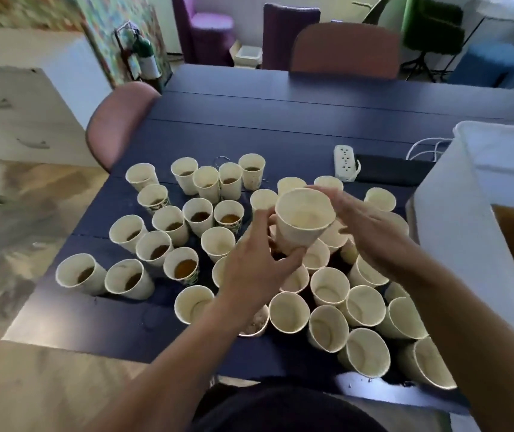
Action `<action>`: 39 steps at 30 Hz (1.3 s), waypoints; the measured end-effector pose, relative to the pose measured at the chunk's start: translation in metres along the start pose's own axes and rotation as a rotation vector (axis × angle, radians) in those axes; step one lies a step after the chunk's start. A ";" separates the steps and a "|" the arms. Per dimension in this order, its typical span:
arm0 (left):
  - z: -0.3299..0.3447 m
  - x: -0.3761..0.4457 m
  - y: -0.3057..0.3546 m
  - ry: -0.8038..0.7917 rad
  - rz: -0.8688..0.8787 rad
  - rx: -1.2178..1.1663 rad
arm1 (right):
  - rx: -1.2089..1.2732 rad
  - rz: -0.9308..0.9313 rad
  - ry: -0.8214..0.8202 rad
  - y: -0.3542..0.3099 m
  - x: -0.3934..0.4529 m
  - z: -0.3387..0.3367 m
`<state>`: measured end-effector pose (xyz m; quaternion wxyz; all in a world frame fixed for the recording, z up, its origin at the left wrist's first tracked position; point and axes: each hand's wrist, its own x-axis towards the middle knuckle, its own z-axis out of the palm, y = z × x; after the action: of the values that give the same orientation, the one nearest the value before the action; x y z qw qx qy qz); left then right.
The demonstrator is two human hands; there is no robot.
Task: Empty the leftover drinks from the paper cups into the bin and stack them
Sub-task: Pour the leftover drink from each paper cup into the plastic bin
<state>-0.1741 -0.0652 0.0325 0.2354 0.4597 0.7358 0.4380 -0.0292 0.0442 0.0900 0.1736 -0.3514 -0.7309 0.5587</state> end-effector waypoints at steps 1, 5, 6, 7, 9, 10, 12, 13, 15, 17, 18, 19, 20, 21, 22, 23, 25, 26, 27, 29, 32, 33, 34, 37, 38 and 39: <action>-0.006 -0.002 -0.007 0.013 -0.010 0.013 | -0.048 -0.006 0.003 0.000 0.006 0.004; -0.022 -0.011 -0.033 0.084 -0.036 0.032 | -0.241 -0.086 0.009 0.001 0.027 0.027; -0.025 -0.013 -0.038 0.093 -0.045 0.024 | -0.280 -0.084 0.003 0.003 0.033 0.032; -0.028 -0.014 -0.043 0.095 -0.055 0.012 | -0.330 -0.080 0.006 0.007 0.040 0.036; -0.034 -0.015 -0.051 0.083 -0.086 -0.004 | -0.390 -0.064 0.063 0.012 0.054 0.043; -0.038 -0.015 -0.054 0.080 -0.096 0.001 | -0.382 -0.050 0.113 0.016 0.062 0.045; -0.045 -0.015 -0.063 0.100 -0.090 0.023 | -0.367 -0.031 0.232 0.022 0.078 0.046; -0.049 -0.015 -0.069 0.118 -0.087 0.037 | -0.367 -0.029 0.275 0.025 0.085 0.046; -0.056 -0.015 -0.079 0.149 -0.111 0.072 | -0.357 -0.015 0.321 0.033 0.097 0.046; -0.063 -0.015 -0.088 0.172 -0.153 0.100 | -0.376 0.008 0.330 0.040 0.107 0.047; -0.066 -0.016 -0.092 0.179 -0.170 0.108 | -0.393 0.015 0.332 0.044 0.112 0.048; -0.069 -0.016 -0.095 0.182 -0.183 0.114 | -0.412 0.017 0.336 0.048 0.116 0.049; -0.071 -0.016 -0.097 0.184 -0.193 0.118 | -0.430 0.018 0.340 0.052 0.120 0.050; -0.073 -0.017 -0.099 0.184 -0.200 0.121 | -0.447 0.026 0.339 0.055 0.124 0.052; -0.075 -0.017 -0.101 0.183 -0.206 0.121 | -0.464 0.048 0.334 0.059 0.126 0.053; -0.076 -0.017 -0.102 0.182 -0.210 0.119 | -0.482 0.072 0.326 0.062 0.129 0.054; -0.077 -0.016 -0.101 0.182 -0.212 0.113 | -0.517 0.101 0.310 0.069 0.132 0.056; -0.077 -0.015 -0.100 0.182 -0.212 0.107 | -0.530 0.106 0.303 0.072 0.133 0.058; -0.077 -0.014 -0.100 0.180 -0.210 0.102 | -0.545 0.113 0.296 0.074 0.134 0.059; -0.076 -0.012 -0.099 0.180 -0.206 0.097 | -0.582 0.124 0.287 0.077 0.135 0.061; -0.075 -0.007 -0.097 0.177 -0.198 0.121 | -0.640 0.119 0.281 0.078 0.135 0.063; -0.075 -0.004 -0.096 0.170 -0.192 0.127 | -0.645 0.120 0.270 0.078 0.136 0.064; -0.075 -0.001 -0.095 0.161 -0.188 0.123 | -0.658 0.126 0.256 0.079 0.137 0.065; -0.077 0.013 -0.091 0.136 -0.187 0.115 | -0.689 0.186 0.209 0.079 0.137 0.068; -0.078 0.021 -0.091 0.133 -0.183 0.140 | -0.689 0.195 0.205 0.079 0.137 0.068; -0.078 0.029 -0.091 0.128 -0.177 0.174 | -0.690 0.197 0.206 0.078 0.136 0.068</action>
<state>-0.2888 -0.0907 -0.0046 0.1850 0.3828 0.8223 0.3782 -0.1426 0.1035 -0.0235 0.0629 -0.5124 -0.8175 0.2555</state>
